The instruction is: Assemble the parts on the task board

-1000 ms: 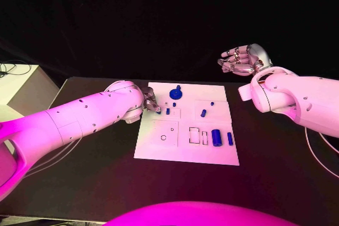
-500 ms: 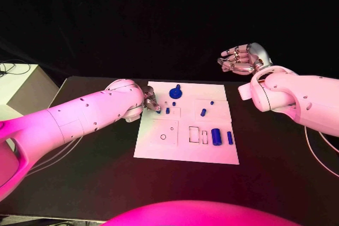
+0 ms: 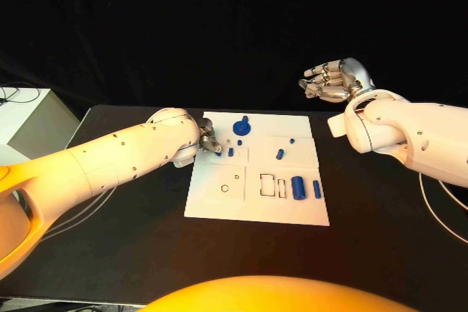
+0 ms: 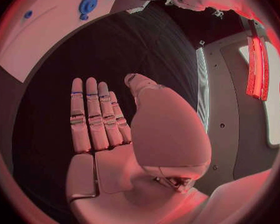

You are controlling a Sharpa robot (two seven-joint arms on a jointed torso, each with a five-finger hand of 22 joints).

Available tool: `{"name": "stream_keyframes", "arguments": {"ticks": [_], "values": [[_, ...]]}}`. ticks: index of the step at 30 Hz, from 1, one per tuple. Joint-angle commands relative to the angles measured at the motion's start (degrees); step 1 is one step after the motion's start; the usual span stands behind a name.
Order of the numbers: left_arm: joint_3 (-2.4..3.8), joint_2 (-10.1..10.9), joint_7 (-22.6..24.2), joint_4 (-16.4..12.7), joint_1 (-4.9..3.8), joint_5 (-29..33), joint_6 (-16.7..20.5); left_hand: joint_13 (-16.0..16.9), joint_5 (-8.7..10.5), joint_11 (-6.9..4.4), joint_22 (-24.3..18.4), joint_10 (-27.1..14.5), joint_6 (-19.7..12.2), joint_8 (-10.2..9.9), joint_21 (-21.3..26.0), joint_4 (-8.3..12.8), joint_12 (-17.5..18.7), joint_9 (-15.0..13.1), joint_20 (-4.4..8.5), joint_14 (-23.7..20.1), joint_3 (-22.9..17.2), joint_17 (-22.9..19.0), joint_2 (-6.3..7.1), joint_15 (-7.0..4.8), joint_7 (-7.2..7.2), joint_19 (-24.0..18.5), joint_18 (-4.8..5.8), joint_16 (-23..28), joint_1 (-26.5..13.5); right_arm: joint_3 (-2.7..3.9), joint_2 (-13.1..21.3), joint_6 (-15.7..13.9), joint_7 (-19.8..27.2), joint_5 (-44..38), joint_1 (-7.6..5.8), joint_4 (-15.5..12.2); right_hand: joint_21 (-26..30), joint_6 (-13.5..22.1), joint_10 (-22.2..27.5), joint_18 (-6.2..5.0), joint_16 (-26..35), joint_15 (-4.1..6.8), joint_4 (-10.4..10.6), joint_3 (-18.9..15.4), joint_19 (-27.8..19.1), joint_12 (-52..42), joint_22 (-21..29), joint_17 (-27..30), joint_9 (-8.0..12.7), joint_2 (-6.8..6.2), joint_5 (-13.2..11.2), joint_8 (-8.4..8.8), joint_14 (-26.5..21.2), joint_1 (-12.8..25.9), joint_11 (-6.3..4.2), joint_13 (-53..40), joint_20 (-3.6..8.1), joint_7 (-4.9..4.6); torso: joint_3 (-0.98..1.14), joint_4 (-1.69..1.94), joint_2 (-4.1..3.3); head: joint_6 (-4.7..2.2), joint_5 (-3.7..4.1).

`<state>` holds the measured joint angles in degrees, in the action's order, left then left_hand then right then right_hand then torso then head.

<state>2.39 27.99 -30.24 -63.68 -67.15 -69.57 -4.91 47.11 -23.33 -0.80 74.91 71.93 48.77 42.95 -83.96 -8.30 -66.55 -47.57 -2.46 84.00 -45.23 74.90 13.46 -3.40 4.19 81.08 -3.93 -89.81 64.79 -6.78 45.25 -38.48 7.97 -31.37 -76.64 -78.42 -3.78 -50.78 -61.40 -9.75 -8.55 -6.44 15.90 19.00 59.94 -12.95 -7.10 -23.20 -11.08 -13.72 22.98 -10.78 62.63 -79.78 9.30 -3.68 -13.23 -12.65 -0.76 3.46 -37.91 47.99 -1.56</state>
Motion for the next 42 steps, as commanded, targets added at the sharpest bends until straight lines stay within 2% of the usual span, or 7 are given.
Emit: {"name": "stream_keyframes", "arguments": {"ticks": [1, 13, 35, 42], "values": [[-0.43, -0.70, 0.24, -0.26, 0.72, 0.71, -2.23, 0.18, 0.21, -0.03, 1.85, 0.61, 0.74, 0.24, -0.20, 8.10, -0.38, 0.23, 0.00, 6.00, -7.68, 15.10, 0.00, -0.55, -0.67, 0.20, 0.75, -0.19, -0.77, 0.01, 0.01, 0.68, 0.39, -0.21, 0.01, -0.11, -0.02, 0.12, 0.45, -0.80, 0.34, -0.27, -0.14, 0.22, -0.37, 0.27, 0.18, 0.13, 0.10, -0.08, 0.38, 0.22, -0.03, 0.43, 0.13, 0.04, 0.12, -0.64, -0.04, 0.04, 0.05, 0.02, 0.02], [-0.45, -0.93, 0.42, -0.25, 0.74, 0.75, -1.05, 1.43, 0.51, -0.53, 2.66, 1.86, 1.02, 0.54, -0.50, 7.53, -1.15, -0.07, 0.22, 6.00, -6.07, 15.10, -0.06, -0.90, -1.32, 0.78, 0.95, -0.19, -1.66, 0.01, -0.12, 0.69, 0.43, -0.21, 0.01, 0.01, -0.02, 0.12, 0.45, -0.80, 0.34, -0.27, -0.14, 0.22, -0.37, 0.27, 0.18, 0.13, 0.10, -0.08, 0.38, 0.22, -0.03, 0.43, 0.13, 0.04, 0.12, -0.64, -0.05, 0.05, 0.05, 0.10, 0.09], [-0.46, -0.99, 0.50, -0.31, 0.74, 0.41, -1.30, 1.95, 0.67, -1.14, 2.93, 2.45, 1.41, 0.29, -0.55, 6.27, -1.39, 0.11, 0.68, 6.00, -3.29, 15.10, 0.86, -1.41, -2.20, 1.03, 1.02, -0.19, -3.01, 0.01, -0.04, 0.64, 0.46, -0.21, 0.01, -0.03, -0.03, 0.13, 0.46, -0.80, 0.40, -0.29, -0.15, 0.22, -0.39, 0.30, 0.27, 0.18, 0.11, -0.07, 0.41, 0.24, -0.03, 0.43, 0.14, 0.04, 0.10, -0.65, -0.07, 0.03, 0.04, 0.31, 0.17], [-0.46, -0.95, 0.31, -0.26, 0.74, -0.51, -1.35, 1.55, -0.86, -1.04, 3.01, 2.06, 1.42, 0.35, -0.56, 7.83, -0.75, -0.04, 0.96, 6.00, -5.78, 15.10, 0.08, -1.50, -1.71, 1.13, 1.05, -0.19, -0.61, 0.01, -0.02, 0.62, 0.48, -0.21, 0.01, -0.02, -0.03, 0.13, 0.46, -0.80, 0.40, -0.29, -0.15, 0.22, -0.39, 0.30, 0.27, 0.18, 0.11, -0.07, 0.41, 0.24, -0.03, 0.43, 0.14, 0.04, 0.10, -0.65, -0.06, 0.04, 0.05, 0.24, 0.14]]}}
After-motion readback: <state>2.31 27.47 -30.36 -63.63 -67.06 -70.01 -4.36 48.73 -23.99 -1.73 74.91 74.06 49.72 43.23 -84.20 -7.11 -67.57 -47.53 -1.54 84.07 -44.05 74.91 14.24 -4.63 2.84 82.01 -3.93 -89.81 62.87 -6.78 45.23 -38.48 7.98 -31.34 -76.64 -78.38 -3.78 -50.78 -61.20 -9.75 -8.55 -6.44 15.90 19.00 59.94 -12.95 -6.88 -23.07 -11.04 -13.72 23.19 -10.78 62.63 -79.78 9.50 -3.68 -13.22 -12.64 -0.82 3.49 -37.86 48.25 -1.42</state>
